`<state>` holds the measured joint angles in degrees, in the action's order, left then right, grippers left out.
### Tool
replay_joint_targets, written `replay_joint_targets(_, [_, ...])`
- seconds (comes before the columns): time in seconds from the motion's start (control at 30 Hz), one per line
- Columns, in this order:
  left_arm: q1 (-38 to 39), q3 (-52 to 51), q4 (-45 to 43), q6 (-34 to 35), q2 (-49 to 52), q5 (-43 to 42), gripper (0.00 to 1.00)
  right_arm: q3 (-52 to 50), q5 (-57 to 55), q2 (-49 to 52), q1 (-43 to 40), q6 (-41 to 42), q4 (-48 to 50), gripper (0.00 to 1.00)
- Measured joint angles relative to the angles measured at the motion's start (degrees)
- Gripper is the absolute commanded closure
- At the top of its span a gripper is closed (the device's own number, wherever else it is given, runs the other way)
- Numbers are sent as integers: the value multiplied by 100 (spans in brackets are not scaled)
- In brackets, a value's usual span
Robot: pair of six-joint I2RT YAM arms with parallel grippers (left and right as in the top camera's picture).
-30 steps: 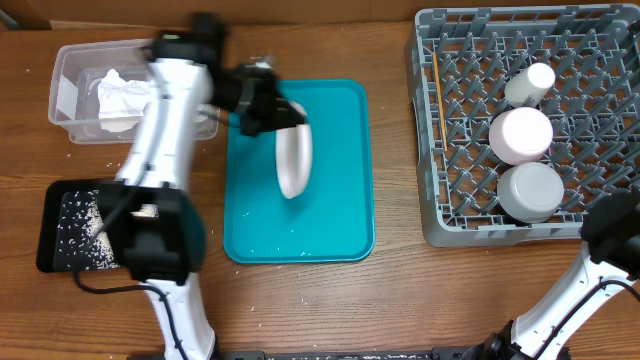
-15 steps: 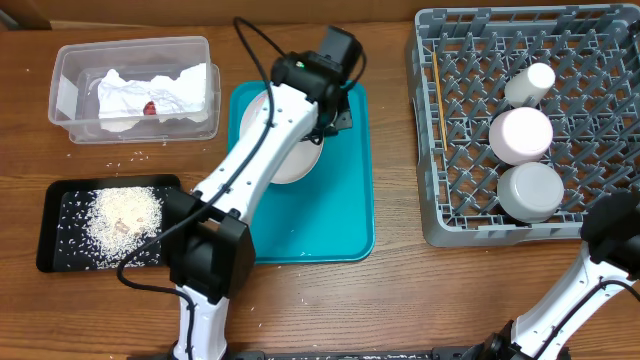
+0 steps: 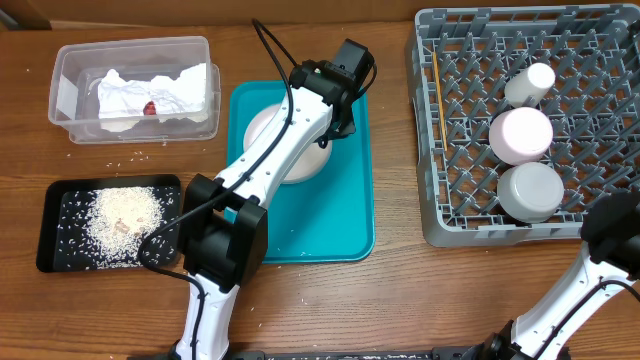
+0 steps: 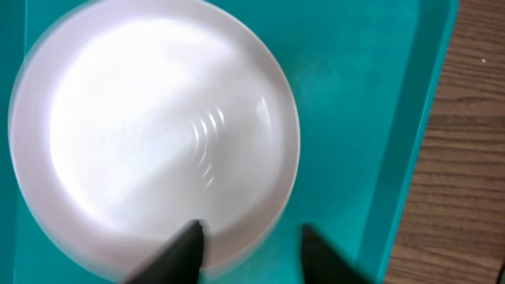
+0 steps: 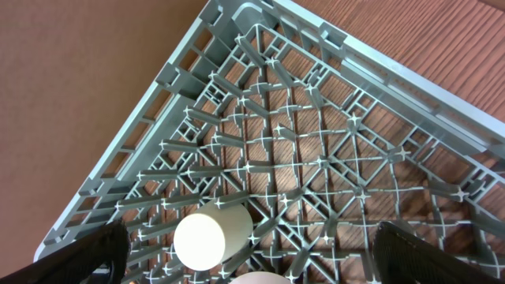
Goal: Sort waste into correct bins and load items into the dishwasher
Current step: 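Carry the empty plate back and set it on the teal tray, then raise the left arm away and reach the right gripper to the plate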
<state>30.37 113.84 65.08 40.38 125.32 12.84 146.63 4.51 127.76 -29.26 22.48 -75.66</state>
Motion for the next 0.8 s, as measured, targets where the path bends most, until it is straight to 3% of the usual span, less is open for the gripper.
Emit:
replay_joint_targets(0.07, [0, 0, -26, -15, 7, -11, 26, 0, 22, 0, 0, 0, 11, 0])
replay_joint_targets(0.27, [-2, 46, 48, -232, 7, -13, 26, 0, 625, 0, 0, 2, 136, 0])
replay_joint_targets(0.53, [-350, 1353, 603, -354, 17, -15, 19, 0, 2929, 0, 153, -63, 470, 0])
replay_joint_targets(0.63, [-778, 1991, 866, -376, -7, -13, 13, -20, 3298, 0, 605, -317, 299, 0])
replay_joint_targets(0.7, [-1137, 2323, 1056, -413, -37, -9, 0, -87, 3307, 0, 1069, -586, 177, 0])
replay_joint_targets(0.8, [-1727, 2634, 1215, -415, -109, -2, 0, -186, 2953, 26, 2020, -951, -20, 0])
